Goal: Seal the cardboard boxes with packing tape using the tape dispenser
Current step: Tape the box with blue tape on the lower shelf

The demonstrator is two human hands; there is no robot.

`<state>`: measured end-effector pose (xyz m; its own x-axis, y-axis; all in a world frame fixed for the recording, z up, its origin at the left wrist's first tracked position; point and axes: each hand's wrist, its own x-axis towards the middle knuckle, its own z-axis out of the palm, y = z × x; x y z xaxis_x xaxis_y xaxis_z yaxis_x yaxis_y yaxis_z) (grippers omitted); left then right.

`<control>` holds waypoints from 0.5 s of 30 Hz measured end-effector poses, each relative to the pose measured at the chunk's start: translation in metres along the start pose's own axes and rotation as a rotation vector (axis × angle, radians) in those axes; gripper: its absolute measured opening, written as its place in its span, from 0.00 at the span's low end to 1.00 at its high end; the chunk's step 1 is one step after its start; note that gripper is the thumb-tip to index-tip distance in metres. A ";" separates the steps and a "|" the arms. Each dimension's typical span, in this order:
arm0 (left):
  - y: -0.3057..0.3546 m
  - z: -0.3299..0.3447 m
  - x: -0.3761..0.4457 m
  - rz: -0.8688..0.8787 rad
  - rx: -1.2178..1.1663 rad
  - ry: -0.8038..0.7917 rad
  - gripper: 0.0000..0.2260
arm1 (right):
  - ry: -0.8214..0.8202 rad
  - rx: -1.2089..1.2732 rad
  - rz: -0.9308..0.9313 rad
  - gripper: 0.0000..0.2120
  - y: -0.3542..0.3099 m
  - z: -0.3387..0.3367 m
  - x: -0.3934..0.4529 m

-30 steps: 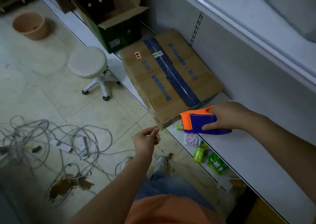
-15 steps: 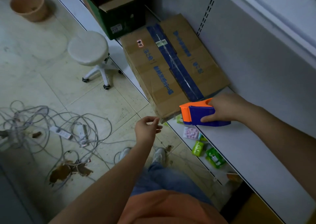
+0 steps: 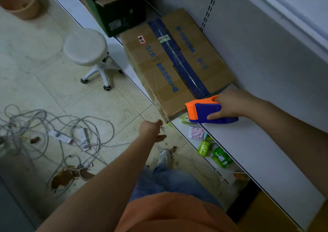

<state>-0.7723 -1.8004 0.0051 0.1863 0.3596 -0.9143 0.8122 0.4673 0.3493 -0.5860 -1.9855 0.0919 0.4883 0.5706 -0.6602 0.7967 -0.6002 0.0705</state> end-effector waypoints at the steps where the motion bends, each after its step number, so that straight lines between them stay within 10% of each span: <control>1: 0.000 -0.002 -0.003 -0.024 0.078 -0.048 0.13 | 0.002 -0.003 0.000 0.25 0.000 -0.001 -0.001; 8: 0.012 0.005 -0.033 -0.114 -0.213 -0.573 0.15 | 0.013 -0.014 0.015 0.27 -0.004 -0.001 -0.005; 15: 0.023 0.022 -0.021 -0.159 -0.592 -0.475 0.18 | 0.040 -0.024 0.020 0.29 -0.006 0.003 -0.007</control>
<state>-0.7451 -1.8147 0.0281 0.4179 -0.0710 -0.9057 0.4436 0.8860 0.1352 -0.5954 -1.9873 0.0936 0.5175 0.5807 -0.6284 0.7949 -0.5981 0.1020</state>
